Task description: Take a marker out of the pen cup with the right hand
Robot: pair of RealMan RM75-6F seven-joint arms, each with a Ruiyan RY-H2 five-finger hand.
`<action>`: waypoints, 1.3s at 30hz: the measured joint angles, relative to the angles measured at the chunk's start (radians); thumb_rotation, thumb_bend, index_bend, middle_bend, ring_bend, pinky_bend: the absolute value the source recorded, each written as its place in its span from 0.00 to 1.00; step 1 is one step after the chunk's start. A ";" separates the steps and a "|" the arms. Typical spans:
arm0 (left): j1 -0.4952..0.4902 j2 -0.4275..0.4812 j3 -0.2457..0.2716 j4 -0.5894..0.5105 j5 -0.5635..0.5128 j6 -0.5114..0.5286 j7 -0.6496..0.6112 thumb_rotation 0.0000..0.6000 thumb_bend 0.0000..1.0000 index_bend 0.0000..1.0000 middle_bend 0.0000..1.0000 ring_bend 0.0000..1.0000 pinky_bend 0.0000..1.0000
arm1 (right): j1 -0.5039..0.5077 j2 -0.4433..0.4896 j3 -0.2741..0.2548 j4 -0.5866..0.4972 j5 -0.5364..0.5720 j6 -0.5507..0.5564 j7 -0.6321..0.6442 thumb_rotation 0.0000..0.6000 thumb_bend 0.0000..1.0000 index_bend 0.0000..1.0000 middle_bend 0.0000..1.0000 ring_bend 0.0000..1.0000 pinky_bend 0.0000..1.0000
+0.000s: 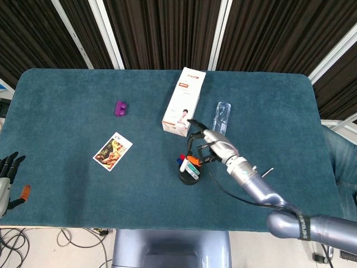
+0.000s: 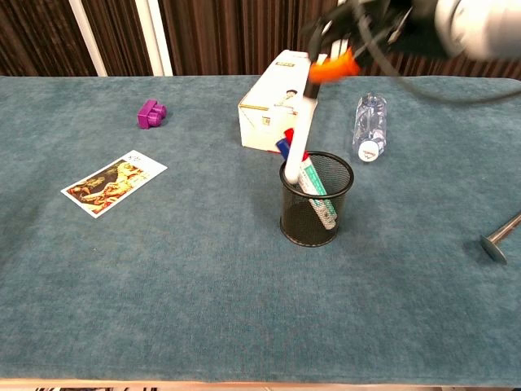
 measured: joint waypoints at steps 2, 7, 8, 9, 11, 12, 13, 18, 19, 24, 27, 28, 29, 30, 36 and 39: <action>0.000 0.000 0.000 0.000 -0.001 0.001 0.000 1.00 0.42 0.09 0.00 0.00 0.02 | -0.016 0.046 0.023 -0.012 -0.002 -0.002 0.030 1.00 0.44 0.61 0.00 0.00 0.17; 0.000 0.000 0.000 -0.001 -0.003 -0.002 0.000 1.00 0.42 0.09 0.00 0.00 0.02 | -0.054 0.140 0.063 -0.018 -0.004 -0.008 0.091 1.00 0.44 0.61 0.00 0.00 0.17; 0.000 0.000 0.000 -0.003 -0.004 -0.002 0.000 1.00 0.42 0.09 0.00 0.00 0.02 | -0.060 0.154 0.068 -0.016 -0.004 -0.010 0.098 1.00 0.44 0.61 0.00 0.00 0.17; 0.000 0.000 0.000 -0.003 -0.004 -0.002 0.001 1.00 0.42 0.09 0.00 0.00 0.02 | -0.065 0.168 0.073 -0.013 -0.004 -0.012 0.106 1.00 0.44 0.61 0.00 0.00 0.17; 0.000 0.000 0.000 -0.003 -0.003 -0.001 0.003 1.00 0.42 0.09 0.00 0.00 0.02 | -0.079 0.198 0.082 -0.002 -0.004 -0.021 0.129 1.00 0.44 0.61 0.00 0.00 0.17; 0.000 0.000 0.000 -0.003 -0.003 -0.001 0.003 1.00 0.42 0.09 0.00 0.00 0.02 | -0.084 0.209 0.084 0.003 -0.005 -0.026 0.139 1.00 0.44 0.61 0.00 0.00 0.17; 0.000 0.000 0.000 -0.003 -0.003 -0.001 0.003 1.00 0.42 0.09 0.00 0.00 0.02 | -0.091 0.222 0.086 0.012 -0.006 -0.034 0.151 1.00 0.44 0.61 0.00 0.00 0.17; 0.001 0.000 -0.001 -0.004 -0.002 0.001 0.004 1.00 0.42 0.09 0.00 0.00 0.02 | -0.106 0.235 0.071 0.049 -0.015 -0.070 0.174 1.00 0.44 0.61 0.00 0.00 0.17; 0.001 0.000 -0.001 -0.005 -0.004 0.001 0.003 1.00 0.42 0.09 0.00 0.00 0.02 | -0.106 0.231 0.062 0.059 -0.019 -0.079 0.174 1.00 0.44 0.61 0.00 0.00 0.17; 0.001 0.001 -0.003 -0.006 -0.006 0.002 0.000 1.00 0.42 0.09 0.00 0.00 0.02 | -0.099 0.194 0.016 0.093 -0.038 -0.113 0.160 1.00 0.44 0.61 0.00 0.00 0.17; 0.001 0.002 -0.003 -0.006 -0.007 0.001 -0.001 1.00 0.42 0.09 0.00 0.00 0.02 | -0.089 0.163 -0.015 0.113 -0.048 -0.137 0.145 1.00 0.44 0.61 0.00 0.00 0.17; 0.000 0.002 -0.003 -0.006 -0.007 0.000 -0.001 1.00 0.42 0.09 0.00 0.00 0.02 | -0.084 0.151 -0.027 0.123 -0.052 -0.149 0.138 1.00 0.44 0.61 0.00 0.00 0.17; 0.000 0.002 -0.004 -0.006 -0.007 0.000 -0.001 1.00 0.42 0.09 0.00 0.00 0.02 | -0.079 0.141 -0.036 0.131 -0.054 -0.158 0.132 1.00 0.44 0.61 0.00 0.00 0.17; 0.000 0.003 -0.004 -0.005 -0.007 0.000 -0.002 1.00 0.42 0.09 0.00 0.00 0.02 | -0.075 0.133 -0.045 0.139 -0.055 -0.166 0.125 1.00 0.44 0.61 0.00 0.00 0.17; 0.000 0.003 -0.004 -0.005 -0.009 -0.001 -0.003 1.00 0.42 0.09 0.00 0.00 0.02 | -0.032 0.081 -0.098 0.194 -0.048 -0.213 0.064 1.00 0.44 0.61 0.00 0.00 0.17; 0.000 0.003 -0.005 -0.006 -0.010 -0.002 -0.003 1.00 0.42 0.09 0.00 0.00 0.02 | -0.007 0.054 -0.117 0.212 -0.028 -0.231 0.040 1.00 0.43 0.59 0.00 0.00 0.17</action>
